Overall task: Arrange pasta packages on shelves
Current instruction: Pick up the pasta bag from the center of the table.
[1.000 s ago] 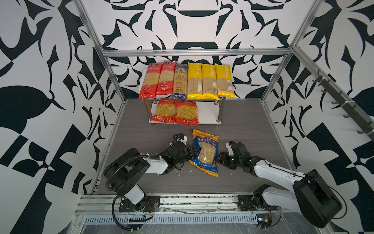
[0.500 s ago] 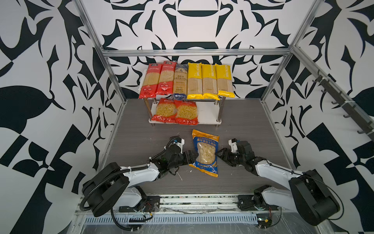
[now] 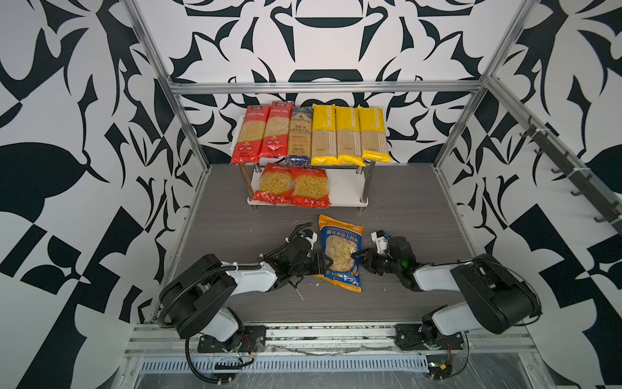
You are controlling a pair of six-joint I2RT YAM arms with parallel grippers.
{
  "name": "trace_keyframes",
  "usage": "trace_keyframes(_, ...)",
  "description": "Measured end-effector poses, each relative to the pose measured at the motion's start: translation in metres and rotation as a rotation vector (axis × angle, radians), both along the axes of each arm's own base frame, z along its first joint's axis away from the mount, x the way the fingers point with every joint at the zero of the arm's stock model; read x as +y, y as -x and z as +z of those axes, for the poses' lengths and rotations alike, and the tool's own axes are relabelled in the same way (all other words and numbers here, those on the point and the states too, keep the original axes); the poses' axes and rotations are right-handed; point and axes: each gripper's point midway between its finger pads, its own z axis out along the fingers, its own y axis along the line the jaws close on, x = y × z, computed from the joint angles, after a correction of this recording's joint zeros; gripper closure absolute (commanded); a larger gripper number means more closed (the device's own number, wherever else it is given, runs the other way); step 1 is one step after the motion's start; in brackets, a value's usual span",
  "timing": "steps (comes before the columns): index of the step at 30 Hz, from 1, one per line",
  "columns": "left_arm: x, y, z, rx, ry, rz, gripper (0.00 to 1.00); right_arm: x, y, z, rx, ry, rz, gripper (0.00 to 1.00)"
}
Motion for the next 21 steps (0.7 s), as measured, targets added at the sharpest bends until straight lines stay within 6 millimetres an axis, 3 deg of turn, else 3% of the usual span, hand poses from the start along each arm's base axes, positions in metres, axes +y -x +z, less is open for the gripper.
trace_keyframes(10,0.001,0.006,0.013,-0.010,0.016,-0.023,0.76,0.005,0.006,0.018,-0.057,-0.010,0.007,0.95)
trace_keyframes(21,0.006,0.016,0.048,-0.092,0.027,-0.077,0.92,0.004,0.021,0.053,-0.135,0.001,0.029,1.00)
